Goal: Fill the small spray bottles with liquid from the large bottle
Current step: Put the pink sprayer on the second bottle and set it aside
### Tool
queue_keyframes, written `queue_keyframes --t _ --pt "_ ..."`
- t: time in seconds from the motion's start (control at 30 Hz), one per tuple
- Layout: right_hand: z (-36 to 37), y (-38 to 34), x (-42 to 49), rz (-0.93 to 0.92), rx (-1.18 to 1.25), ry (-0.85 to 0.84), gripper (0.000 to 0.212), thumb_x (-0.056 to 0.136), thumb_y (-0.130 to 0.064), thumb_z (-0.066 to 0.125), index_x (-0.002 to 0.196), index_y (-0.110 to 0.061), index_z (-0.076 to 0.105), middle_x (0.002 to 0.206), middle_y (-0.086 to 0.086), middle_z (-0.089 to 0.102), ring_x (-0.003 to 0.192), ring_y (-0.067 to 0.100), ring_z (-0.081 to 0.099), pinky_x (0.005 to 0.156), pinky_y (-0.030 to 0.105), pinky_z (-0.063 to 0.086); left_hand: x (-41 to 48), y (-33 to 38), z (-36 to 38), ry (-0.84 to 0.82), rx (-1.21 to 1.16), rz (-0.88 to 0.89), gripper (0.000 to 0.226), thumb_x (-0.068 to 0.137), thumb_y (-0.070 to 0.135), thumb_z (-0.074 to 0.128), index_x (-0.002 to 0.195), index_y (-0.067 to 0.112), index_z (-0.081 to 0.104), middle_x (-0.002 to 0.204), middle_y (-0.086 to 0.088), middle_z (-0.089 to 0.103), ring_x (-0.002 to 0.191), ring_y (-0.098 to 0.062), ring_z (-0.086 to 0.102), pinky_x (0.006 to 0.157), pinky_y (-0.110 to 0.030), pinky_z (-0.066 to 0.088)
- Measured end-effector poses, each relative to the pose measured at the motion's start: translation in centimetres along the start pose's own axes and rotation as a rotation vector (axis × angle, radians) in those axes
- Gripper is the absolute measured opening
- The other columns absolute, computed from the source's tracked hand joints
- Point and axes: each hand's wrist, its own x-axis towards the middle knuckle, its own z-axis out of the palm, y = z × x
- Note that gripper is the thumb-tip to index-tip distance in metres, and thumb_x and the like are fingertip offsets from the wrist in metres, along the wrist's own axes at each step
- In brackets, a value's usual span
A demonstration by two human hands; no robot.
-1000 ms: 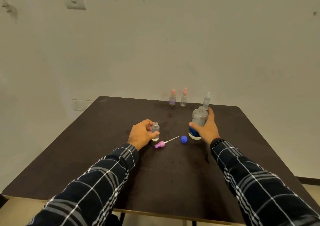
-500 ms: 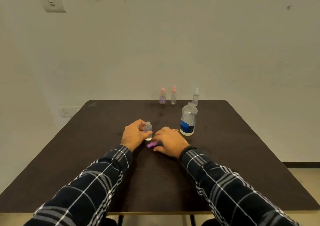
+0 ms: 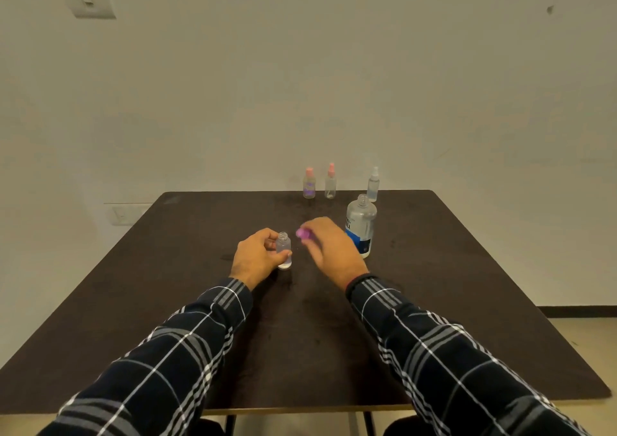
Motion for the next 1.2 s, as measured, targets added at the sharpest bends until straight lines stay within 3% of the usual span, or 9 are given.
queue_keyframes --t 0.1,0.2,0.4,0.57,0.7,0.8,0.93,1.03,1.2 --pt "-0.7 -0.4 1.1 0.191 0.307 0.224 0.018 0.097 -0.02 0.062 0.114 -0.014 0.066 0.106 -0.002 0.066 0.095 0.004 0.061 0.085 0.015 0.049 -0.1 0.5 0.4 0.003 -0.006 0.001 0.028 0.082 0.025 0.083 0.106 0.025 0.068 0.092 0.007 0.07 0.084 0.0 0.063 0.069 -0.009 0.043" --pt "-1.4 -1.0 2.5 0.321 0.454 0.268 0.021 0.098 -0.027 0.064 0.116 -0.019 0.067 0.105 -0.004 0.069 0.095 0.004 0.064 0.084 0.015 0.052 -0.2 0.7 0.7 0.004 -0.001 0.003 0.03 0.082 0.027 0.083 0.107 0.026 0.067 0.093 0.006 0.069 0.084 -0.002 0.064 0.074 -0.014 0.047" --pt "-1.3 -2.1 3.7 0.3 0.513 0.24 0.022 0.097 -0.028 0.065 0.118 -0.021 0.068 0.105 -0.007 0.069 0.095 -0.001 0.063 0.081 0.009 0.049 -0.1 0.8 0.7 0.002 -0.015 0.0 0.029 0.082 0.026 0.084 0.106 0.025 0.067 0.088 0.007 0.067 0.081 -0.004 0.063 0.072 -0.014 0.046" --pt "-0.8 -3.0 3.5 0.341 0.53 0.182 0.019 0.097 -0.029 0.064 0.115 -0.024 0.068 0.1 -0.015 0.068 0.092 -0.005 0.063 0.078 0.007 0.048 -0.1 0.7 0.7 -0.005 -0.027 -0.015 0.031 0.082 0.025 0.084 0.107 0.024 0.067 0.091 0.005 0.068 0.085 -0.007 0.065 0.084 -0.025 0.056" --pt "-0.4 -2.8 3.0 0.366 0.465 0.13 0.016 0.099 -0.033 0.06 0.112 -0.027 0.065 0.103 -0.01 0.069 0.094 0.0 0.063 0.08 0.01 0.049 0.1 0.6 0.8 -0.013 -0.032 -0.019 0.03 0.082 0.027 0.084 0.107 0.025 0.068 0.093 0.005 0.07 0.087 -0.008 0.067 0.085 -0.028 0.057" --pt "-0.1 -2.7 2.8 0.394 0.451 0.118 0.016 0.099 -0.035 0.059 0.113 -0.03 0.064 0.103 -0.012 0.068 0.096 0.001 0.063 0.085 0.016 0.05 0.0 0.7 0.7 -0.028 -0.044 -0.028 0.029 0.083 0.026 0.083 0.107 0.026 0.067 0.094 0.006 0.07 0.088 -0.008 0.066 0.084 -0.027 0.057" --pt "-0.3 -2.8 3.1 0.417 0.491 0.181 0.021 0.099 -0.037 0.059 0.115 -0.026 0.066 0.101 -0.013 0.069 0.095 0.0 0.064 0.083 0.015 0.052 0.0 0.8 0.6 -0.024 -0.04 -0.029 0.028 0.083 0.026 0.083 0.106 0.026 0.066 0.093 0.005 0.069 0.087 -0.007 0.066 0.081 -0.025 0.056" --pt "-0.7 -2.9 3.4 0.406 0.539 0.226 0.013 0.099 -0.037 0.06 0.109 -0.031 0.065 0.097 -0.013 0.069 0.091 -0.001 0.065 0.079 0.013 0.052 0.0 0.8 0.6 -0.029 -0.045 -0.031 0.029 0.084 0.026 0.082 0.108 0.026 0.066 0.094 0.006 0.068 0.087 -0.007 0.065 0.077 -0.019 0.051" --pt "-0.8 -2.8 3.4 0.398 0.509 0.22 0.015 0.099 -0.037 0.06 0.11 -0.03 0.066 0.096 -0.01 0.069 0.09 0.004 0.065 0.081 0.018 0.055 -0.1 0.8 0.7 -0.018 -0.03 -0.015 0.032 0.083 0.026 0.083 0.109 0.027 0.065 0.096 0.008 0.068 0.088 -0.006 0.065 0.078 -0.018 0.05"
